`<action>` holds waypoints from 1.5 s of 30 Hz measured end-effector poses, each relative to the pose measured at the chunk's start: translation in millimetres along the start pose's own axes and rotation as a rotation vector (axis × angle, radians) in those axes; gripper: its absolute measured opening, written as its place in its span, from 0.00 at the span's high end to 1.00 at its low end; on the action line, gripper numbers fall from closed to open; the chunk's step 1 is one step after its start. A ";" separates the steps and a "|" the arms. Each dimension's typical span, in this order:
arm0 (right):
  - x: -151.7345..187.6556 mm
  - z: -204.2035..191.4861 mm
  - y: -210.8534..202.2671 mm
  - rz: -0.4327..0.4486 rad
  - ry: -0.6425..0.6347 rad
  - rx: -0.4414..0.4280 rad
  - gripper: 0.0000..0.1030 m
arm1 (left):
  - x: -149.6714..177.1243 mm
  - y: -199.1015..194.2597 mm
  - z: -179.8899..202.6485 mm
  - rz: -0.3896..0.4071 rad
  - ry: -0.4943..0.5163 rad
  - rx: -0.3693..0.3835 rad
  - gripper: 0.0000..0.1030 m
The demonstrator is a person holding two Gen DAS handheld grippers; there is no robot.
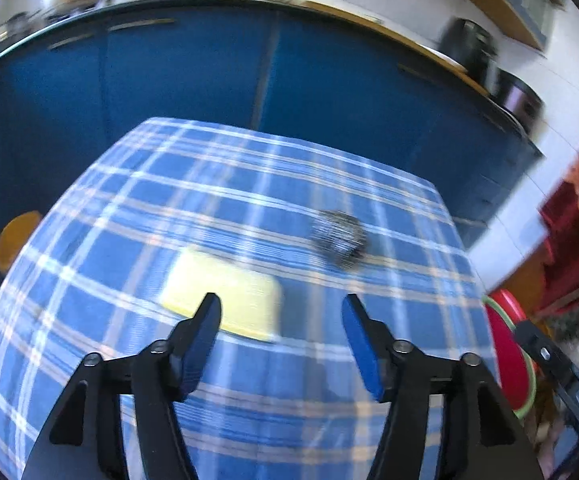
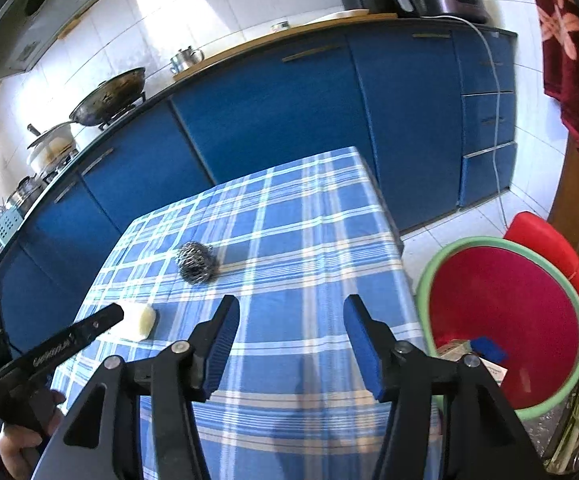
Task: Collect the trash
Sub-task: 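Close the left gripper on the yellow sponge and lift it, then close the right gripper on the steel wool scrubber and lift it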
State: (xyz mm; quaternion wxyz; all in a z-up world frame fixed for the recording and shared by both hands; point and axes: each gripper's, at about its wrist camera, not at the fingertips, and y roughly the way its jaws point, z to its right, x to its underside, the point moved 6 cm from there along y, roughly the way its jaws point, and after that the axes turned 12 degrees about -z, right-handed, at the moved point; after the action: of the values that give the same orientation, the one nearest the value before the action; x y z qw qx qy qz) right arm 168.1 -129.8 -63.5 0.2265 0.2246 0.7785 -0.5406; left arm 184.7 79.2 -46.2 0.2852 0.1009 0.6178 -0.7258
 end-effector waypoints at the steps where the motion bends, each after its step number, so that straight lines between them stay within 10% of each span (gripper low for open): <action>1: 0.2 -1.9 1.4 -0.003 -0.003 -0.001 0.44 | -2.1 2.0 -4.9 -0.001 -0.015 -0.014 0.34; 12: -1.6 -4.5 12.4 -0.018 -0.011 0.005 0.42 | -13.6 37.6 -37.6 -0.067 -0.208 -0.064 0.34; 24: -3.7 -8.0 21.5 -0.037 -0.033 -0.004 0.41 | -14.1 65.4 -31.2 -0.096 -0.189 -0.168 0.34; 35: -6.8 -34.8 39.6 -0.082 -0.079 -0.014 0.41 | -8.1 54.0 -36.3 -0.084 -0.145 -0.037 0.58; 45: -21.9 -77.0 66.1 -0.107 -0.147 -0.005 0.39 | -16.3 25.0 -49.0 0.001 -0.108 0.028 0.60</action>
State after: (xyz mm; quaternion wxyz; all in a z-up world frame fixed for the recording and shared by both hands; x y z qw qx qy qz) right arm 216.4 -38.7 -75.3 0.2543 0.1419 0.7719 -0.5651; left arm 201.4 128.8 -69.7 0.3169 0.0657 0.5910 -0.7389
